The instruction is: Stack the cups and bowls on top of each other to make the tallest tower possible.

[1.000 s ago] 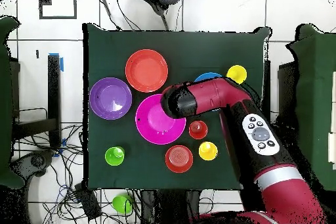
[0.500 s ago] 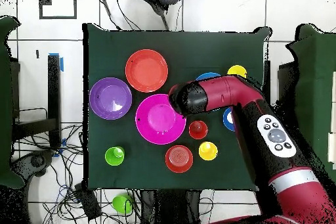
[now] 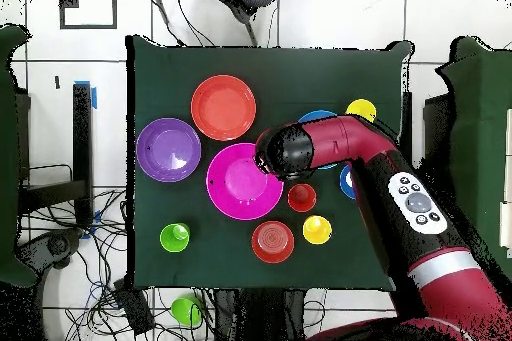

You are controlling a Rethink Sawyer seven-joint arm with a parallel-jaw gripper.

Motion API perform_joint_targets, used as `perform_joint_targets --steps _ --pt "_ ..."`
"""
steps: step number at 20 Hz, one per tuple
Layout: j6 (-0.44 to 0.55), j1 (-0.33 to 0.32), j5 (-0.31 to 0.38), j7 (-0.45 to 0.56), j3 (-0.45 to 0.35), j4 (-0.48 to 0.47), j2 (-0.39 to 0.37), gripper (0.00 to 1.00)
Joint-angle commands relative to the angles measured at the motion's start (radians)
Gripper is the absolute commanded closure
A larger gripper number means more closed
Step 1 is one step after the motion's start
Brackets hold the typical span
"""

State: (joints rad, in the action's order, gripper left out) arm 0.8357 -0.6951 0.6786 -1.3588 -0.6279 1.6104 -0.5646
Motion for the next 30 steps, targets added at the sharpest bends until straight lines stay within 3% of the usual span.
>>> perform_joint_targets --steps 1,21,30 --pt "0.090 0.009 0.040 0.273 -0.045 0.035 0.049 0.00" --pt "0.055 0.029 0.069 0.252 -0.057 0.034 0.050 0.00" --pt "-0.025 0.018 0.130 0.250 -0.042 0.034 0.075 0.00"
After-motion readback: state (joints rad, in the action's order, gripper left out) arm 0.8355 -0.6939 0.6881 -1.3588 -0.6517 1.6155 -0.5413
